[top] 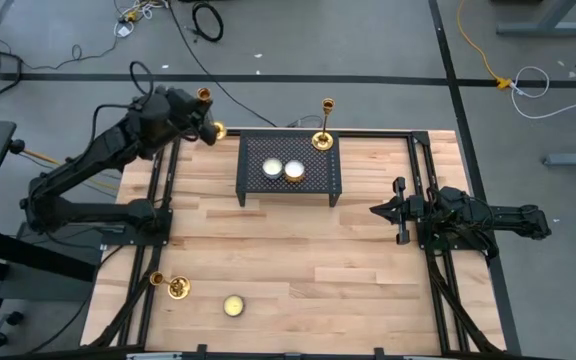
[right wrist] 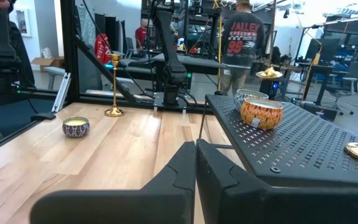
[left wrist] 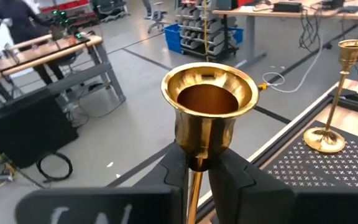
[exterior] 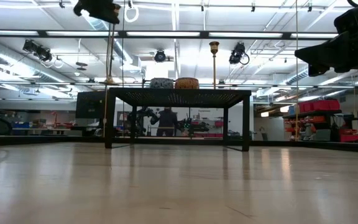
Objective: Pick & Place candle stick holders
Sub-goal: Put the top gold candle holder on the shelf
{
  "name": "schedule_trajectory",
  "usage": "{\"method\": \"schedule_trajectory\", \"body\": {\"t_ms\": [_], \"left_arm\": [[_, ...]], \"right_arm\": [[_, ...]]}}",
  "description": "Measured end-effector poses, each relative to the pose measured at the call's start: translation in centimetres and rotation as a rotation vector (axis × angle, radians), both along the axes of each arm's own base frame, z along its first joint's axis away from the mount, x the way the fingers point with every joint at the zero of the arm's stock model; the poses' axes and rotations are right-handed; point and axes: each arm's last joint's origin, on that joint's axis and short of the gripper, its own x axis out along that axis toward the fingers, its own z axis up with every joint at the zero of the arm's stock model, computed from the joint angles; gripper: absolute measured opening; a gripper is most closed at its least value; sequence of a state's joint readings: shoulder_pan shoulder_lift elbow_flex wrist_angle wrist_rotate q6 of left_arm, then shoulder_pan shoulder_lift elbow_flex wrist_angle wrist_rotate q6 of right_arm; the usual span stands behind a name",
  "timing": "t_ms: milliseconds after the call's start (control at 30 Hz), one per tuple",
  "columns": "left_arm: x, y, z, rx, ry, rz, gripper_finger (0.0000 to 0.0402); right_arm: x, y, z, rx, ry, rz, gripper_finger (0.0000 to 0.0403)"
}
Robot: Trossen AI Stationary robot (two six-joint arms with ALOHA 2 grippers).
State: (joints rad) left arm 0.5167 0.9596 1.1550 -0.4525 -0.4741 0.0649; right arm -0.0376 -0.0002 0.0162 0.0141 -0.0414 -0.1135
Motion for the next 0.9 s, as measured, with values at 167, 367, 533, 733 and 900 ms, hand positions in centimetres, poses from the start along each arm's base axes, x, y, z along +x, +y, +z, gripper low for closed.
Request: {"method": "schedule_trajectory", "body": {"t_ms": [167,367,533,733,900], "left_arm": [[1.4,0.7,1.3,0.027,0.033,-0.043,0.0049],[3.0,1.8,2.9,0.038,0.003,-0.085,0.0044],[4.0,2.7,3.4,0.050,-0.028,-0.104,0.0050],[4.4,3.5,3.3,0.049,-0.052,-0.136,0.0043],[4.6,4.1,2.9,0.031,-0.050,-0.162,0.0050]], "right_arm": [[0.0,0.0,0.0,0.000,0.000,0.000,0.0013],[0.0,0.0,0.0,0.000,0.000,0.000,0.0013],[0.0,0.0,0.0,0.000,0.000,0.000,0.0013],[0.0,0.0,0.0,0.000,0.000,0.000,0.0013],[0.0,0.0,0.0,0.000,0.000,0.000,0.0013]]}}
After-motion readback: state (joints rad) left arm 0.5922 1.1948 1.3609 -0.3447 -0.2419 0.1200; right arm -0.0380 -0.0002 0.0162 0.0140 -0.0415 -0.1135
